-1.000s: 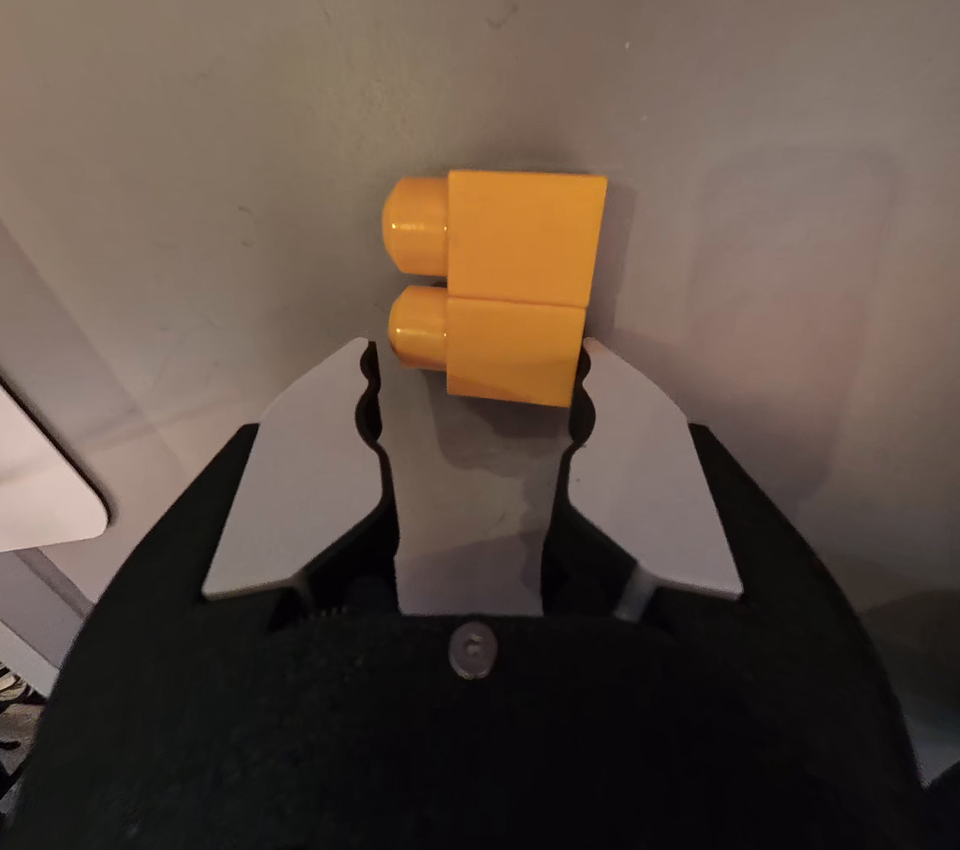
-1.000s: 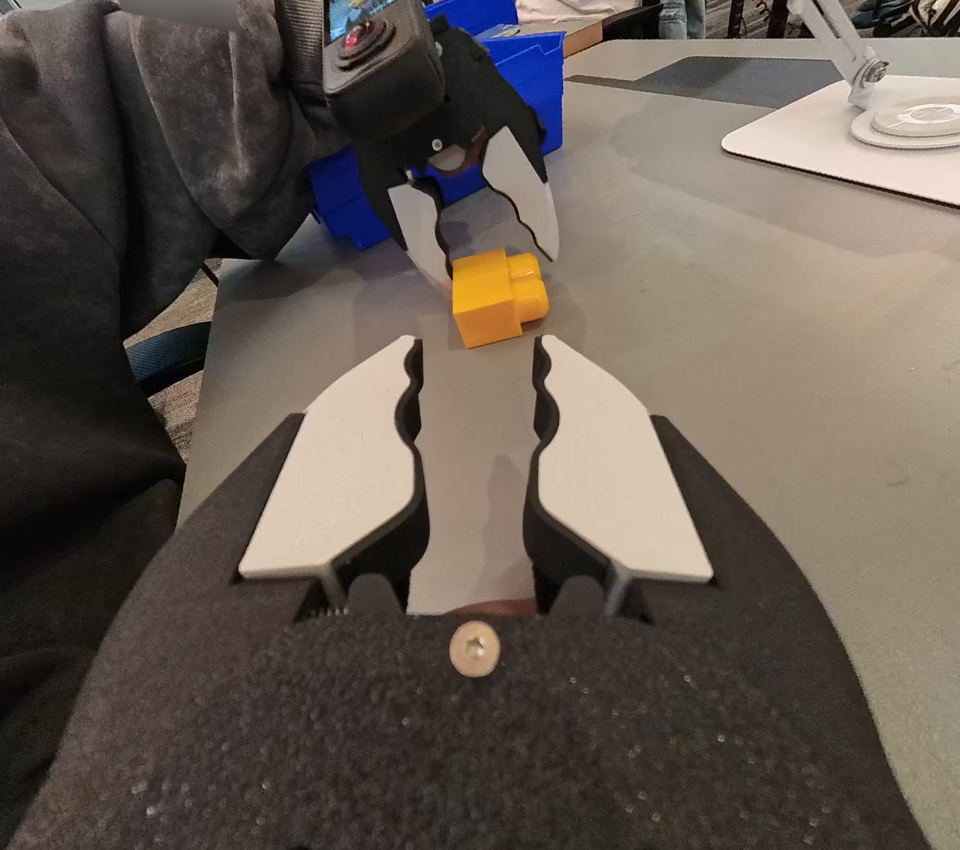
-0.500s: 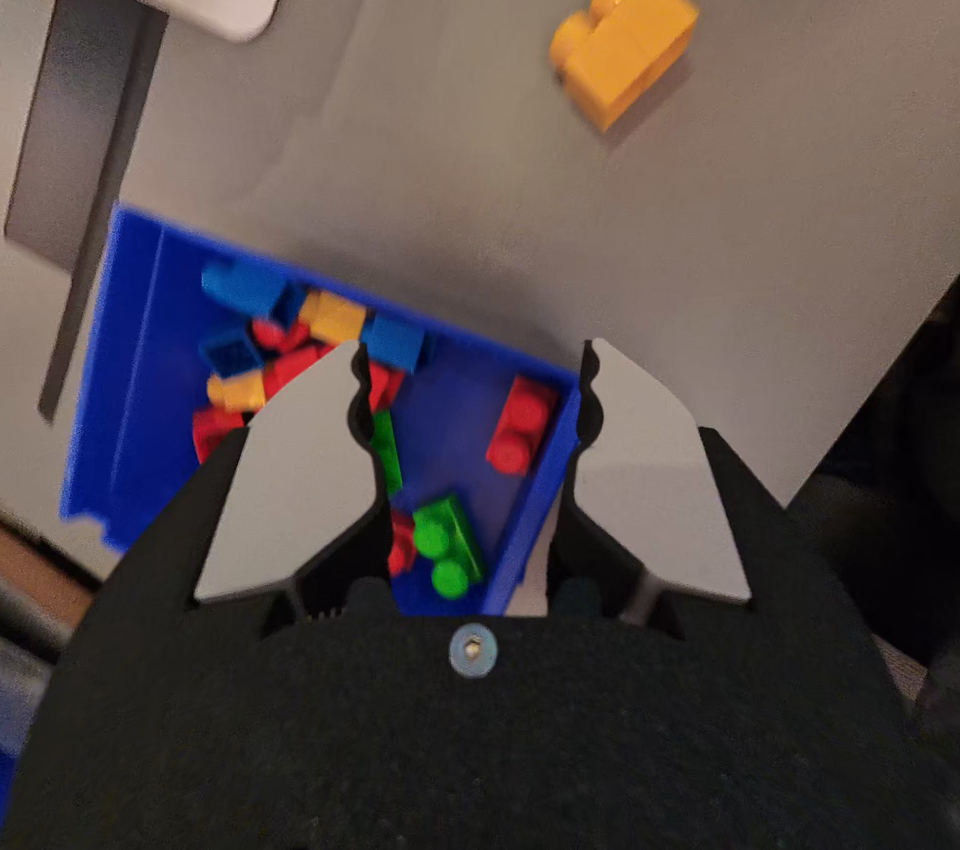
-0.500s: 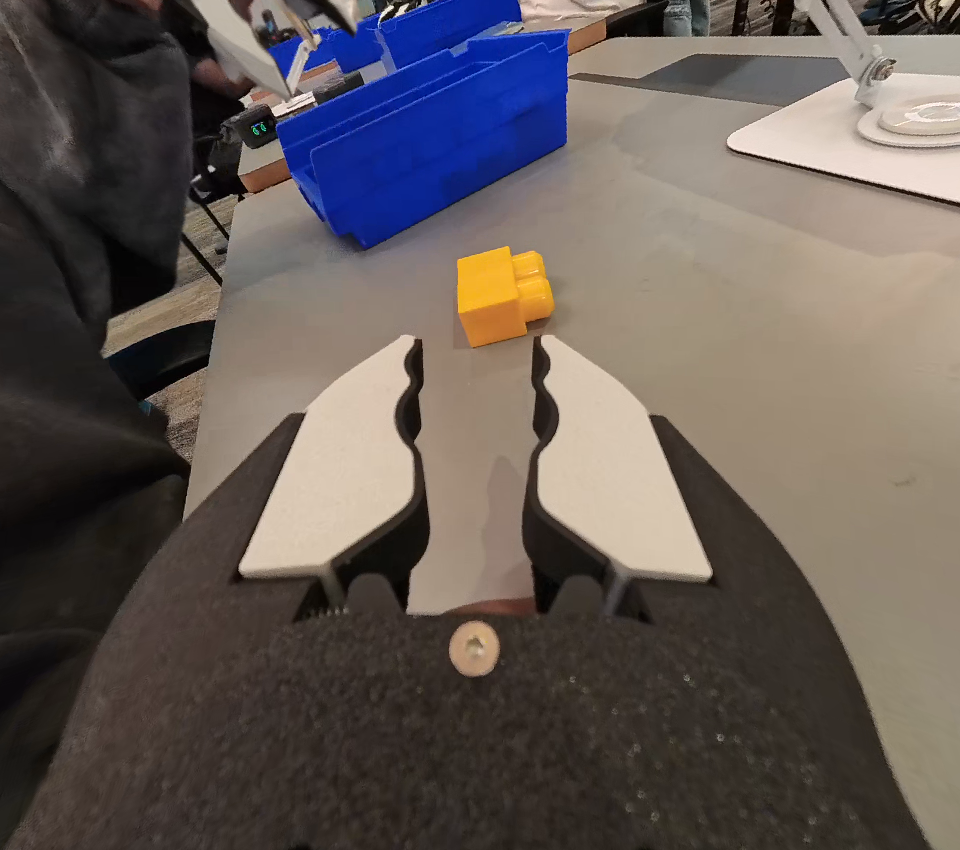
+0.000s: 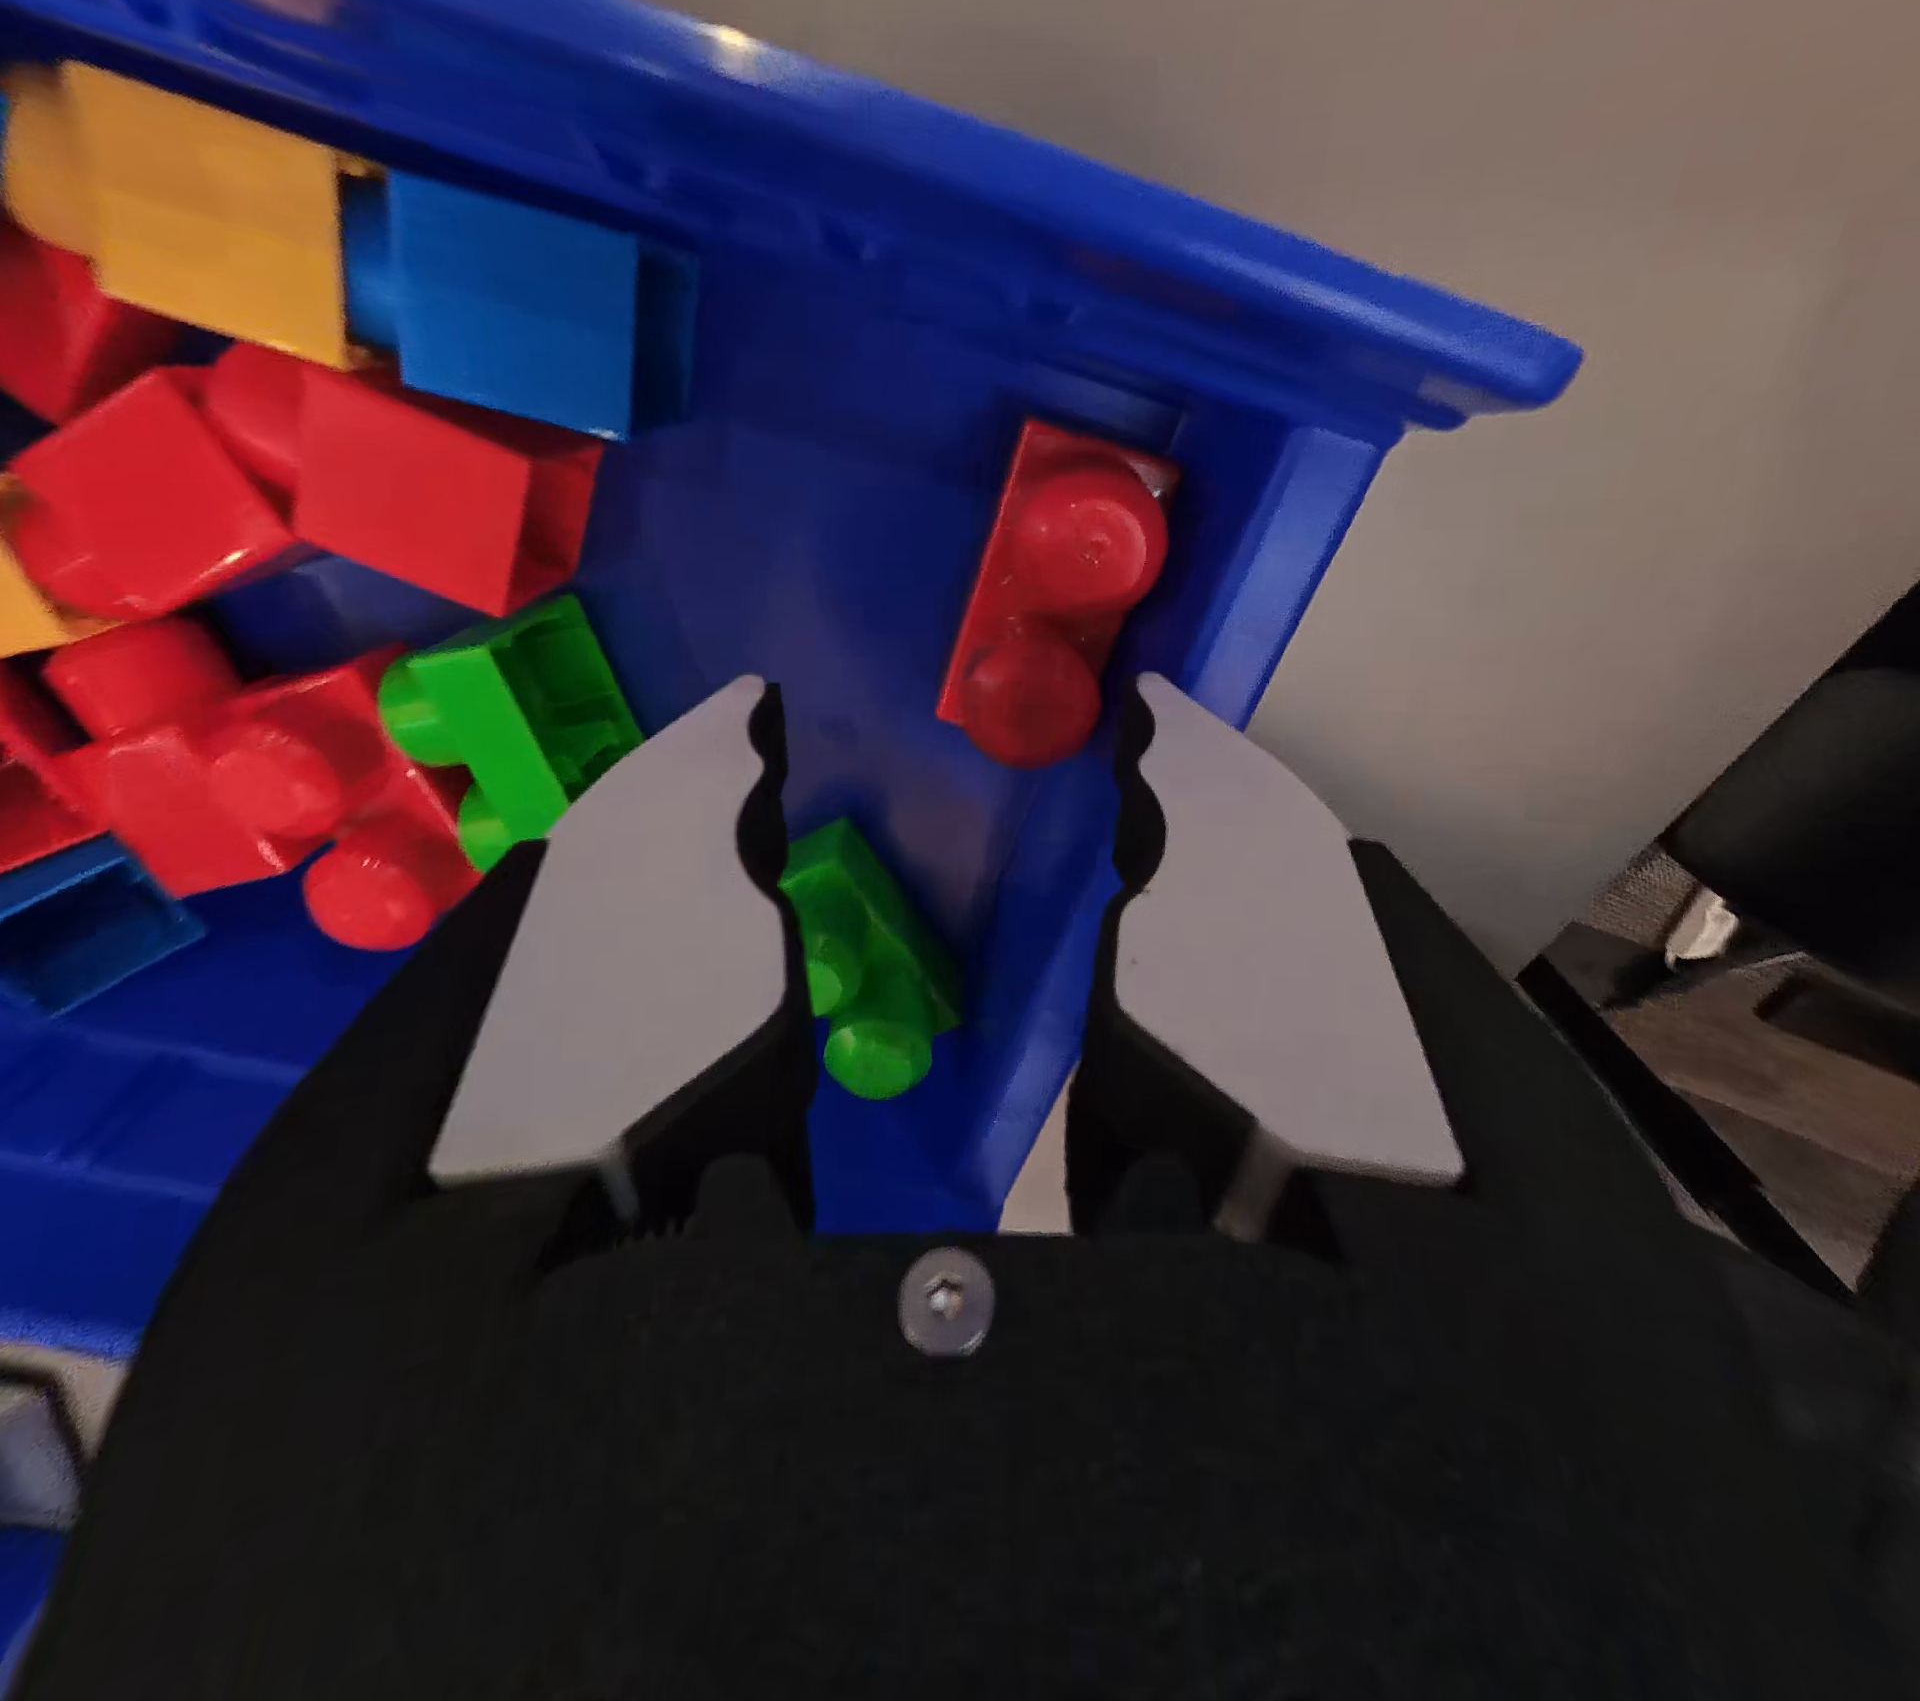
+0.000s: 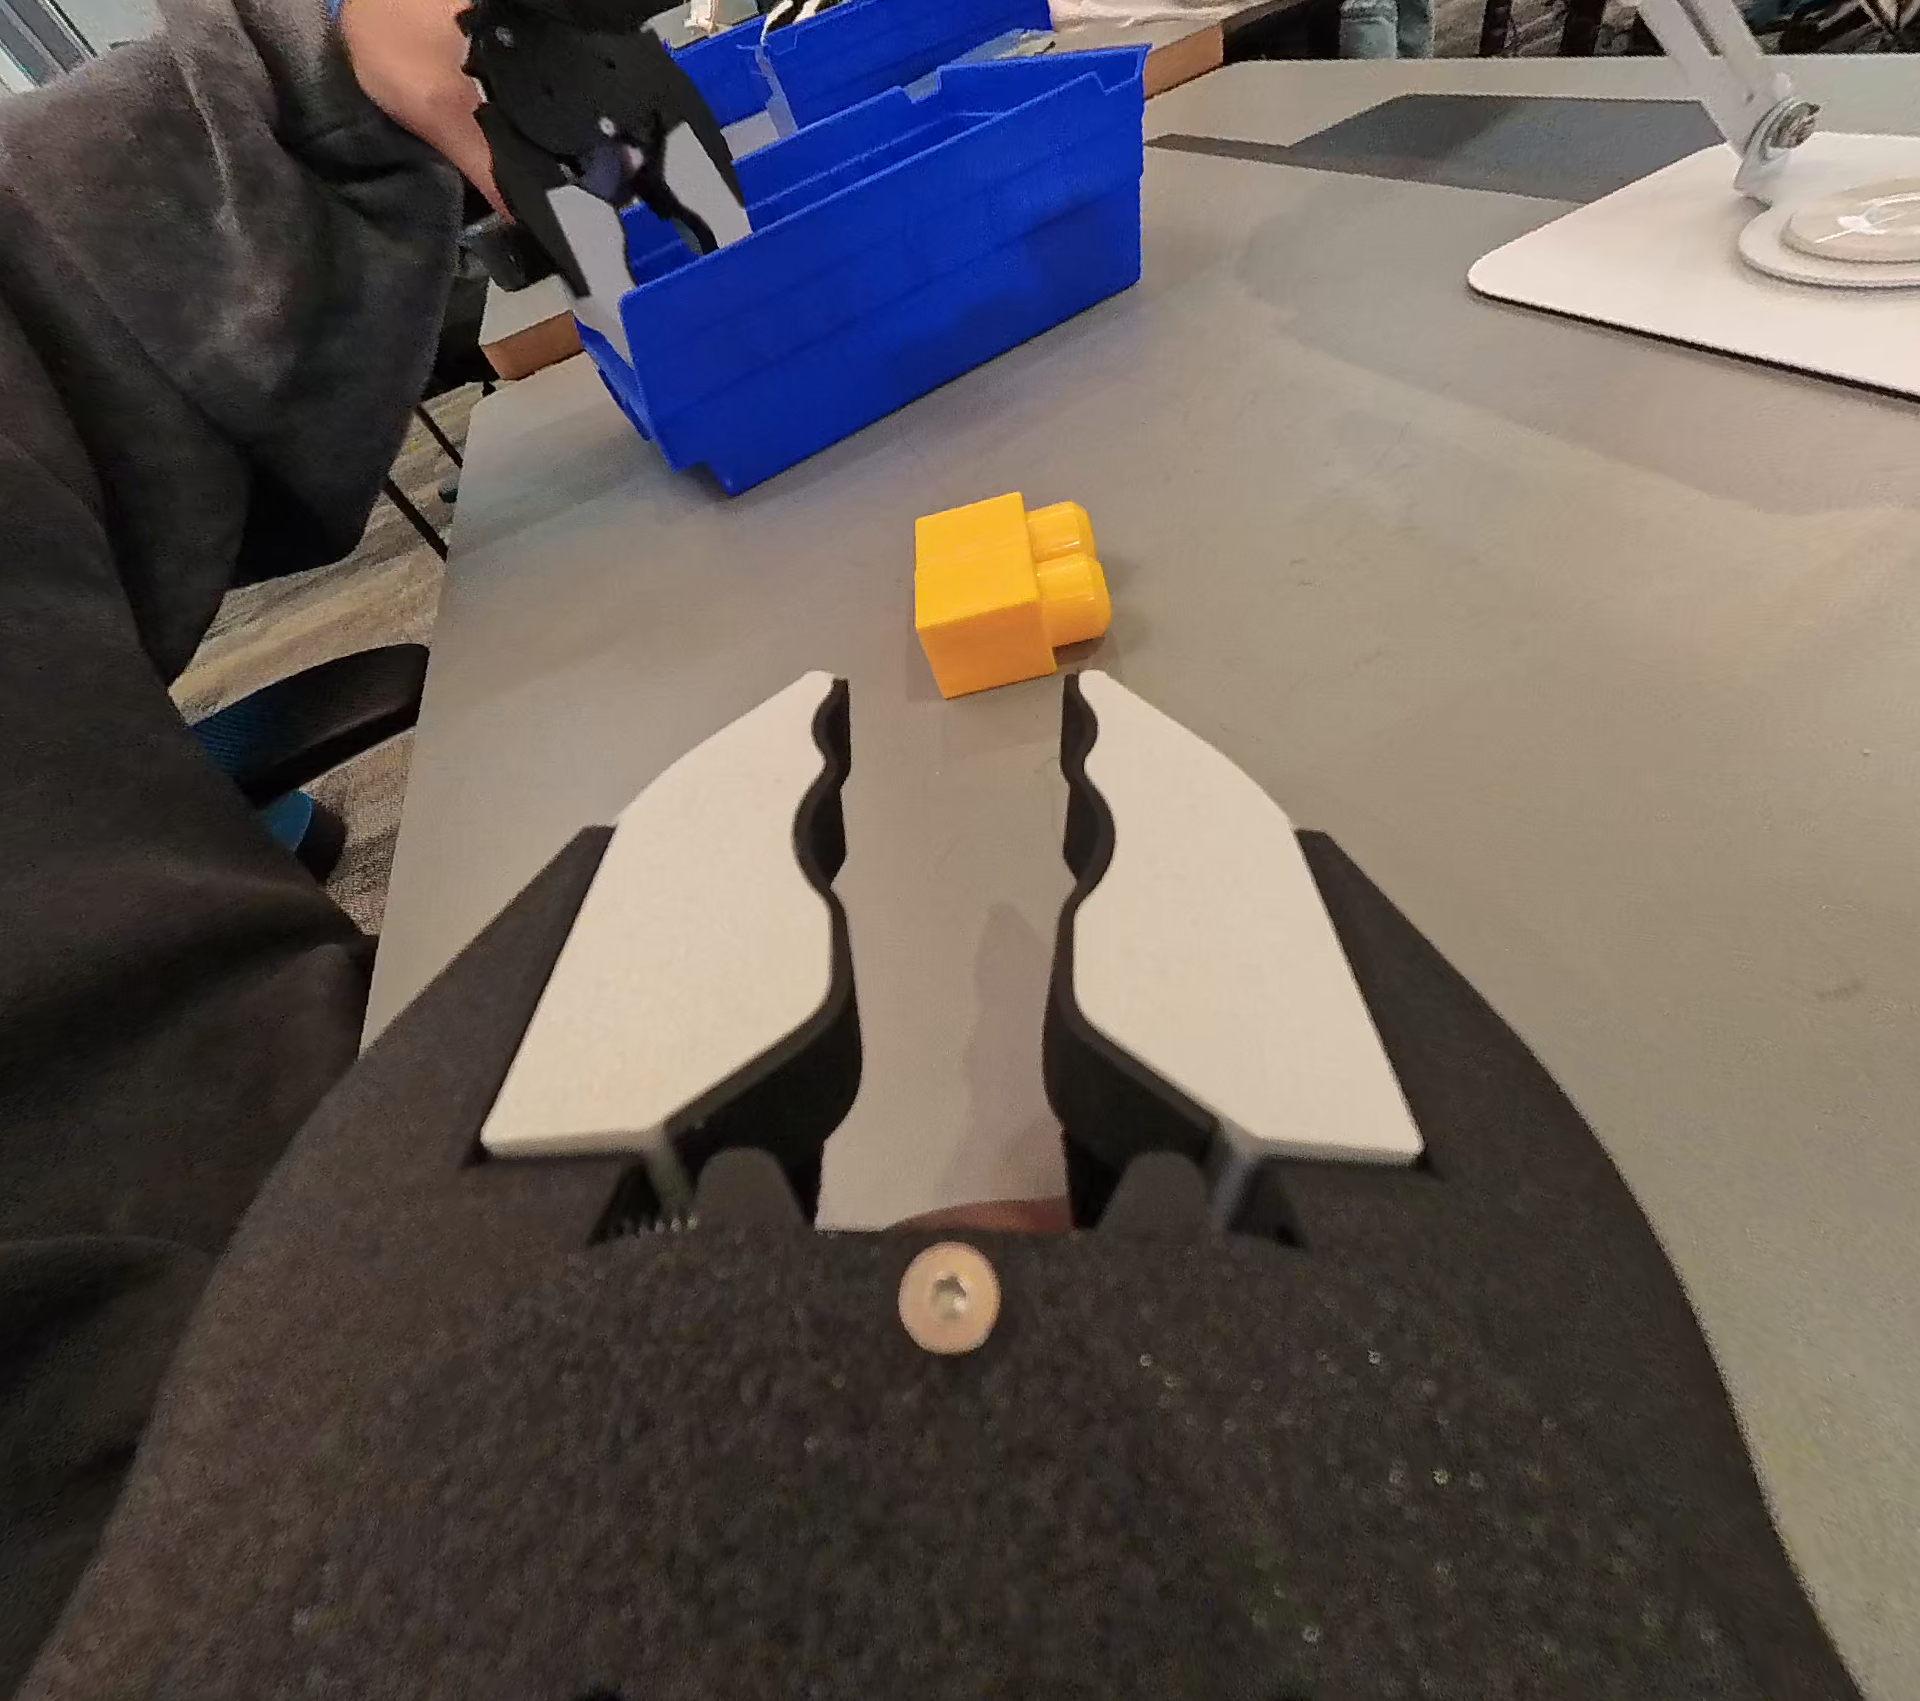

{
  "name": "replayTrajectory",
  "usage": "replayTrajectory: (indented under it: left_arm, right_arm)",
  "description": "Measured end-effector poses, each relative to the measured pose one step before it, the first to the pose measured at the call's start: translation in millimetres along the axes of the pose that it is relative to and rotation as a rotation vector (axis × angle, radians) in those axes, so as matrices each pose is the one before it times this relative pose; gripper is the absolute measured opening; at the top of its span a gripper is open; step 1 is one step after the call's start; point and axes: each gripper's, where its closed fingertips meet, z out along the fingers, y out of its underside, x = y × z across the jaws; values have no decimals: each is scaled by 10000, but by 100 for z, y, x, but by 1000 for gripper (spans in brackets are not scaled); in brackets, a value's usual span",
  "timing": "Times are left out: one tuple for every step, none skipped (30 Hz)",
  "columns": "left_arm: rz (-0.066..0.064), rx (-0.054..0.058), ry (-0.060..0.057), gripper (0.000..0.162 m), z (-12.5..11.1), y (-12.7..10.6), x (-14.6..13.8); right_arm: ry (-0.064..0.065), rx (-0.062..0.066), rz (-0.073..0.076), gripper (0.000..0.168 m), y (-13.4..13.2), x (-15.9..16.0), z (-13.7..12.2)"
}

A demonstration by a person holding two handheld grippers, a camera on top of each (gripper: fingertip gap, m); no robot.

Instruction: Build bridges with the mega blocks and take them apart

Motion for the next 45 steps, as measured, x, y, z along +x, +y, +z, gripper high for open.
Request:
replayTrajectory:
  left_arm:
    - [52, 11, 175, 58, 282, -147, 77]
    - [57, -33, 134, 55, 310, -92, 26]
    - [61, -67, 72, 53, 346, -61, -50]
    - [54, -129, 58, 52, 360, 13, -58]
    - [30, -124, 112, 51, 300, 5, 6]
    - [12, -31, 182, 48, 163, -131, 122]
    - [36, 3, 133, 47, 89, -152, 120]
    - [82, 36, 146, 45, 67, -167, 204]
    - [115, 24, 170, 39, 53, -123, 287]
    - [98, 10, 124, 34, 46, -86, 246]
    - [50, -8, 61, 28, 46, -44, 205]
    - [21, -38, -56, 25, 2, 12, 64]
    - [36, -32, -153, 25, -13, 15, -42]
    - [92, -40, -185, 25, -27, 49, -45]
    - [118, -68, -185, 24, -44, 92, -75]
    - [85, -59, -176, 24, -66, 126, -60]
    - [31, -71, -160, 24, -81, 177, -73]
    - [-30, -64, -133, 24, -150, 191, -83]
    - [-60, -62, -105, 24, -271, 243, -89]
    - [-82, -15, -75, 24, -466, 215, -71]
    - [-74, 33, -85, 24, -722, 145, -118]
    - [-51, 105, -163, 24, -1022, 19, -221]
    - [-37, 159, -165, 24, -1313, -145, -239]
    - [15, 186, -192, 24, -1531, -351, -266]
    - [96, 212, -196, 24, -1654, -629, -245]
    - [169, 217, -227, 23, -1699, -918, -307]
    - [226, 221, -185, 23, -1617, -1247, -285]
    - [272, 217, -39, 23, -1410, -1570, -140]
    - [339, 178, 29, 23, -1079, -1816, -86]
    - [425, 145, 2, 23, -677, -2008, -179]
    - [464, 100, 60, 23, -221, -2120, -219]
    - [440, 36, 128, 23, 230, -2135, -311]
    - [390, 24, 119, 23, 643, -2136, -520]
    - [340, -62, 139, 23, 1012, -1953, -677]
    - [298, -161, 123, 23, 1281, -1722, -818]
    - [246, -156, 156, 23, 1452, -1631, -871]
    - [194, -96, 197, 23, 1515, -1616, -876]
    - [161, 2, 229, 23, 1541, -1611, -841]
    - [151, 18, 245, 23, 1520, -1486, -818]
    - [141, 7, 238, 23, 1457, -1317, -763]
    - [159, -5, 251, 23, 1364, -1138, -657]
    - [232, -15, 287, 23, 1264, -957, -475]
    - [291, 64, 282, 23, 1116, -887, -336]
    - [252, 39, 144, 23, 988, -710, -473]
    - [123, -184, -3, 23, 889, -303, -661]
  right_arm:
    - [-9, 13, 36, 39, -13, 22, -35]
    - [-2, 8, 15, 39, 3, -1, -22]
    - [-3, -1, -1, 39, 18, -10, -18]
    - [-6, -13, -6, 39, 23, -31, -4]
    - [-5, -9, -8, 39, 27, -24, 1]
    - [-9, -6, -4, 39, 15, -29, -7]
    - [0, 7, 6, 39, -5, 0, -17]
    - [-4, 14, 12, 39, -9, 13, -20]
    - [-12, -5, 17, 39, 6, 3, 6]
    - [-22, -34, 10, 39, 32, -10, 43]
    - [-18, -44, -10, 39, 43, -37, 63]
    - [-14, -30, -40, 39, 25, -49, 71]
    - [-8, -39, -57, 39, 36, -76, 80]
    - [-2, -51, -59, 39, 57, -57, 79]
    - [-3, -41, -49, 39, 34, -57, 67]
    - [-11, -24, -25, 39, 32, -44, 35]
    - [-7, 7, 4, 39, -9, -6, -3]
    - [-4, 25, 22, 39, -34, 21, -26]
    - [-6, 30, 32, 39, -40, 17, -31]
    - [-8, 22, 34, 39, -25, 23, -29]
    - [-15, 9, 26, 39, -18, -6, -8]
    - [-9, 2, 9, 39, -3, -12, -6]
    - [1, -7, -7, 39, 13, -12, 6]
    - [3, -12, -18, 39, 19, -14, 19]
    - [1, -6, -12, 39, 1, -11, 5]
    - [-1, -3, 0, 39, 0, 1, 12]
    - [2, 7, 2, 39, -9, 7, -3]
    - [-3, 8, 0, 39, -20, -1, -4]
    - [-5, 10, -10, 39, -16, -12, -13]
    - [4, 17, -22, 39, -33, -27, -21]
    - [9, 12, -34, 39, -15, -21, -19]
    - [14, 8, -36, 39, -5, -22, -27]
    - [11, 12, -32, 39, -10, -22, -33]
    - [6, 11, -36, 39, -6, -29, -47]
    - [-3, 23, -36, 39, -15, -56, -49]
    - [-10, 23, -30, 38, -25, -66, -59]
    - [-6, 18, -29, 38, 3, -65, -64]
    - [-6, 1, -27, 38, 22, -70, -55]
    - [0, -2, -35, 38, 21, -75, -69]
    - [4, 28, -39, 38, -20, -74, -77]
    - [1, 33, -33, 38, -30, -74, -68]
    - [-6, 2, -15, 37, 13, -63, -43]
    - [-12, -9, 4, 37, 24, -50, -28]
    - [-23, 7, -1, 37, -10, -75, -39]
    - [-11, 28, -8, 37, -36, -50, -33]
